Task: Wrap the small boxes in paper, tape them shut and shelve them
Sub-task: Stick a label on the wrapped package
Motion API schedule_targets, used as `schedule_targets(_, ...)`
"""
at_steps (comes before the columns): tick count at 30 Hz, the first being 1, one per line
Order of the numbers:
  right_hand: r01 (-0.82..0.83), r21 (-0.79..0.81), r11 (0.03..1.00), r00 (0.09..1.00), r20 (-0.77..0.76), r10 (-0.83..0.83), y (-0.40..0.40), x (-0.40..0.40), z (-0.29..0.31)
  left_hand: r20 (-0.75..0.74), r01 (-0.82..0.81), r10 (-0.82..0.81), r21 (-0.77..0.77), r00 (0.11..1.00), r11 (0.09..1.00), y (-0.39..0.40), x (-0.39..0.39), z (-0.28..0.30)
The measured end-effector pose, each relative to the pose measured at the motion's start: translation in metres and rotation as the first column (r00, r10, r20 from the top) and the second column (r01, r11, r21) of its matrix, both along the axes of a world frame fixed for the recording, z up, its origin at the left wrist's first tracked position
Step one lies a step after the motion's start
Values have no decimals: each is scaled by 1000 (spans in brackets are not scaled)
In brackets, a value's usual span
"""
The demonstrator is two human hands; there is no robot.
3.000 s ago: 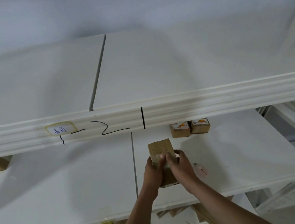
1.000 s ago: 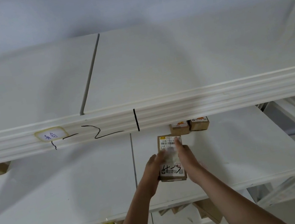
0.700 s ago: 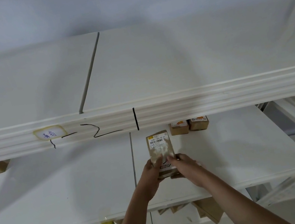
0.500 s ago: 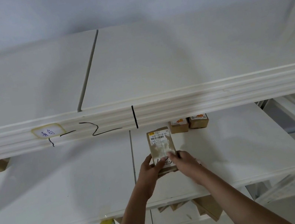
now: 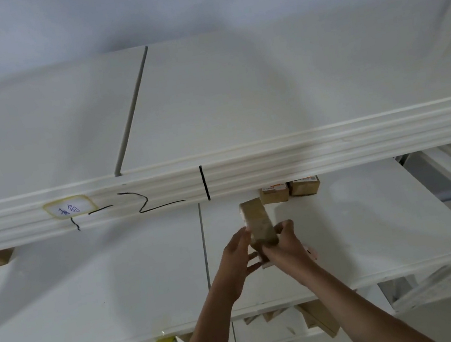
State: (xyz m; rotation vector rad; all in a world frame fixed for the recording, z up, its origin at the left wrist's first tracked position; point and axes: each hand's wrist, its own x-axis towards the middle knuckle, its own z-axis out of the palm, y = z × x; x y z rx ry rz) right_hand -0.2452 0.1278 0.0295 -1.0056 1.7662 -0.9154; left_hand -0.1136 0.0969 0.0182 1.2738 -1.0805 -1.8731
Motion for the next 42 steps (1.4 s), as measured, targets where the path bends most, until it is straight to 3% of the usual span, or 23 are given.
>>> schedule_targets(2,-12,-102,995,994,-108,1,2,3,1,55,-51,52,-21,997,998,-4,-1,-1)
schedule_targets(4,60,-202,977,975,-198,-101,-1,-3,-1,117,-155,158,-32,980,987,-11,6,-6)
schedule_targets(6,104,-191,976,984,-120,-129,-7,-12,-1,46,-184,182,33,982,982,-13,13,-8)
schedule_targets(10,1,59,998,983,184,-11,-13,-10,4,-25,-36,37,50,999,998,-8,10,-12)
schedule_targets(13,-18,35,999,990,142,13,-10,-2,6,23,-37,36,21,999,999,-6,3,-11)
schedule_targets(17,-11,-39,999,995,103,15,-8,6,0,207,-54,69,-78,976,995,-6,-2,-2)
schedule_targets(22,-15,-16,1000,988,156,17,-12,8,-4,221,-76,87,-61,971,995,-6,0,-5)
schedule_targets(24,7,41,999,975,224,-16,-13,4,0,99,-51,49,15,994,999,-7,6,-7)
schedule_targets(26,-28,84,996,965,261,6,-14,-1,3,-145,-22,38,111,989,994,-6,14,-5)
schedule_targets(29,-63,118,991,990,133,47,-18,-8,-4,-282,27,26,183,959,983,-7,23,-7)
schedule_targets(31,-32,134,991,998,53,25,-20,-8,-7,-232,19,17,153,972,988,-6,23,-9)
schedule_targets(35,-93,199,976,982,179,58,-18,6,1,-119,44,-41,29,992,999,-3,16,-10)
schedule_targets(38,-74,169,983,984,175,44,-18,15,-3,-125,7,-4,28,992,1000,-8,7,-14)
schedule_targets(42,-11,149,989,978,209,-21,-22,26,-12,13,-70,70,8,997,998,-9,-6,-8)
